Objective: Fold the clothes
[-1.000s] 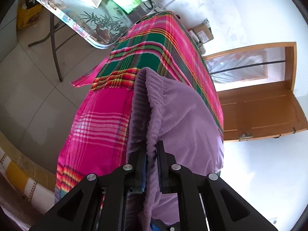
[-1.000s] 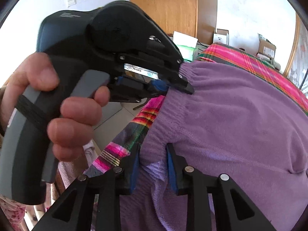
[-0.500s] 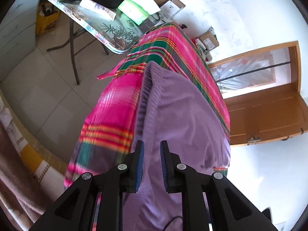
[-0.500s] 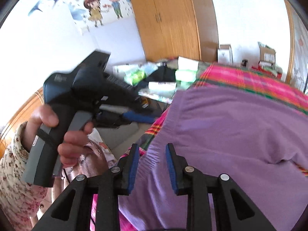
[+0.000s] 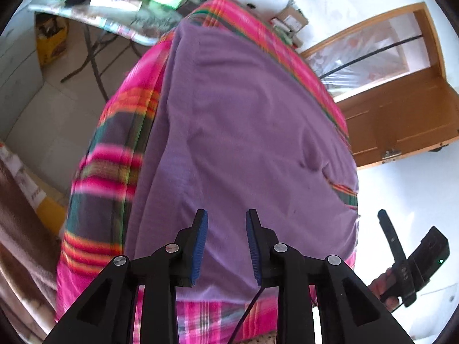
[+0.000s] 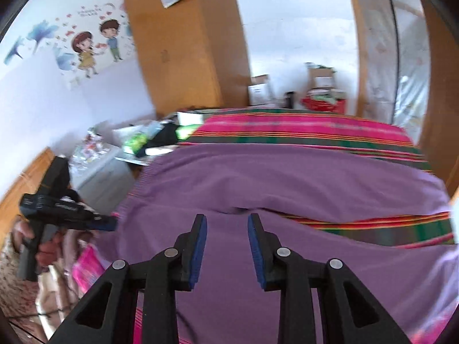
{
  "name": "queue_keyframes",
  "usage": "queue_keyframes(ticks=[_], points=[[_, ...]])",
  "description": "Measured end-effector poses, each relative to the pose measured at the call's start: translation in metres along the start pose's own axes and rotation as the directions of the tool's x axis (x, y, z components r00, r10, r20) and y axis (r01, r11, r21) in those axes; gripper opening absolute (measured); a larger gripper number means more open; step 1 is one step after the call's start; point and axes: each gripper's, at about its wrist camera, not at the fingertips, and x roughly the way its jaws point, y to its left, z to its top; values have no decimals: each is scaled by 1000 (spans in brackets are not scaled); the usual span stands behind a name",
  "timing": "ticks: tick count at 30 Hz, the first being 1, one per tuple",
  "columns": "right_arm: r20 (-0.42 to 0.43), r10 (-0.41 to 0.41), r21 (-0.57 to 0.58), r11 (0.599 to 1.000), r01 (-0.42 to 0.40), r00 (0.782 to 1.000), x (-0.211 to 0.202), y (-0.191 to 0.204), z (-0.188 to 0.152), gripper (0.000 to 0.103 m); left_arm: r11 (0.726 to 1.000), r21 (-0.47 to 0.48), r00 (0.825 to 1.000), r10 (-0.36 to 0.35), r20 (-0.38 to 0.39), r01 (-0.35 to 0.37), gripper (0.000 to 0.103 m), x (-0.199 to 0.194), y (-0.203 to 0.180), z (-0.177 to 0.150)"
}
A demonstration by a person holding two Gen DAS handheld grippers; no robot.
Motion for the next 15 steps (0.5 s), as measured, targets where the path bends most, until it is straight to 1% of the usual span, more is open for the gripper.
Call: queue_keyframes(ticks=[3, 5, 7, 12, 15], points=[[11, -61, -15, 998, 61, 998, -22, -19, -3, 30, 999, -22, 999, 34, -2, -34, 28, -2, 14, -11], [9, -73, -4, 997, 73, 997, -34, -33, -4, 30, 998, -37, 999, 50, -14, -50, 28, -3, 23, -18], [-3, -94, 6, 996, 94, 996, -42, -48, -6, 30, 998, -46, 999, 31, -18, -32, 28, -3, 30, -23], [-72, -104, 32, 994, 107, 992, -45, -76, -21, 30, 998, -62, 1000, -6, 7, 7, 28, -5, 37, -28], [-143, -91, 17, 995, 94, 986, -30, -81, -42, 31, 996, -88, 1000, -15, 24, 17, 28, -8, 41, -33]])
